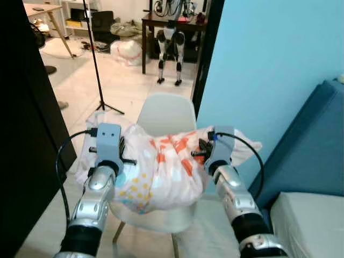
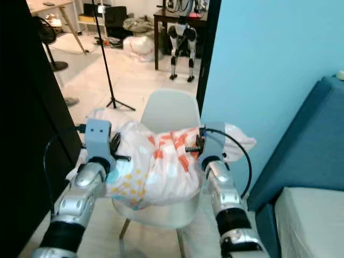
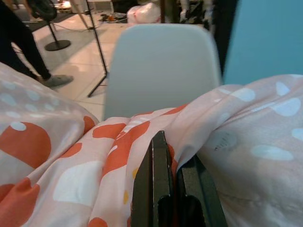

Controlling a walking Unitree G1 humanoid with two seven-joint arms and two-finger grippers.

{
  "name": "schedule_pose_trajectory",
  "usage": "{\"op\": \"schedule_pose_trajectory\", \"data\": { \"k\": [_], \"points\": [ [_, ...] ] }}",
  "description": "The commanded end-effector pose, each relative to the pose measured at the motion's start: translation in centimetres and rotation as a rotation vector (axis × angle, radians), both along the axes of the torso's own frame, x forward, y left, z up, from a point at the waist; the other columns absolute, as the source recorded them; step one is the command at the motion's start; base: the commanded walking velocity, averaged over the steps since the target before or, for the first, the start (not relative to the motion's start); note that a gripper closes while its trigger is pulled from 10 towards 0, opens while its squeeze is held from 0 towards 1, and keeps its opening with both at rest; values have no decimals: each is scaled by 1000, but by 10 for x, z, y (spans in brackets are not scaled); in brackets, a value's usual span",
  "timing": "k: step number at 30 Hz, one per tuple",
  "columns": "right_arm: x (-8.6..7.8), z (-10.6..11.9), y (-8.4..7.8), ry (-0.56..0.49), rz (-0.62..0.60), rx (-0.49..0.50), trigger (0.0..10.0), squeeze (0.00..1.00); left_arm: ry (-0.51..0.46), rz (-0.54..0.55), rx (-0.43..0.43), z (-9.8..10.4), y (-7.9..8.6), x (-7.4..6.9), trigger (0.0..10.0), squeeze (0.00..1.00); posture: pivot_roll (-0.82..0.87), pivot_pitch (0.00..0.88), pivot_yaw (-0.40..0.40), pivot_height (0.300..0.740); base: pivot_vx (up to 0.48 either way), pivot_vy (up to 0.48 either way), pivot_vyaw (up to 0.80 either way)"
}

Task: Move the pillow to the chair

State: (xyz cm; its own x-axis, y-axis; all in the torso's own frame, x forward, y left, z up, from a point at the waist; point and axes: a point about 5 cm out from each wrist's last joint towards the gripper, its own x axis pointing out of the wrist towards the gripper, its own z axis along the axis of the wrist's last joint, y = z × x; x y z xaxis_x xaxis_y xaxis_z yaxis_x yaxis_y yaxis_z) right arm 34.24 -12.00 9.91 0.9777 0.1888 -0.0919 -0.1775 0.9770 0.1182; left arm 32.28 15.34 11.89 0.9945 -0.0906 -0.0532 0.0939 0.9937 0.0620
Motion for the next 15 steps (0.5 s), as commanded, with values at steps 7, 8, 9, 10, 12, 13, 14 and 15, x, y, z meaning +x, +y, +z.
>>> {"op": "schedule_pose_trajectory", "data": {
  "k": [7, 8, 9, 10, 12, 13, 14, 15],
  "points": [
    [2, 8, 7, -35, 38, 13, 10000, 0, -3, -68, 43, 4, -13, 3, 10000, 0, 64, 0, -73, 740, 0, -411, 0],
    [2, 8, 6, -35, 34, 13, 10000, 0, 8, -70, 34, 3, -14, 3, 10000, 0, 64, 0, -72, 740, 0, -480, 0],
    [1, 8, 6, -34, 33, 13, 10000, 0, 13, -71, 32, 3, -14, 3, 10000, 0, 64, 0, -72, 740, 0, -337, 0],
    [1, 8, 6, -34, 33, 13, 10000, 0, 13, -71, 32, 3, -14, 3, 10000, 0, 64, 0, -72, 740, 0, -337, 0],
    [1, 8, 5, -32, 29, 11, 10000, 0, 20, -74, 22, 2, -14, 3, 10000, 0, 63, 0, -71, 740, 0, 0, 0],
    [1, 8, 5, -32, 29, 11, 10000, 0, 20, -74, 22, 2, -14, 3, 10000, 0, 63, 0, -71, 740, 0, 0, 0],
    [2, 8, 4, -32, 27, 10, 10000, 0, 26, -78, 19, 2, -14, 3, 10000, 0, 63, 0, -71, 740, 0, 0, 0],
    [2, 7, 4, -31, 26, 10, 10000, 0, 29, -82, 23, 1, -15, 3, 10000, 0, 63, 0, -71, 740, 0, 0, 0]
  ]
}}
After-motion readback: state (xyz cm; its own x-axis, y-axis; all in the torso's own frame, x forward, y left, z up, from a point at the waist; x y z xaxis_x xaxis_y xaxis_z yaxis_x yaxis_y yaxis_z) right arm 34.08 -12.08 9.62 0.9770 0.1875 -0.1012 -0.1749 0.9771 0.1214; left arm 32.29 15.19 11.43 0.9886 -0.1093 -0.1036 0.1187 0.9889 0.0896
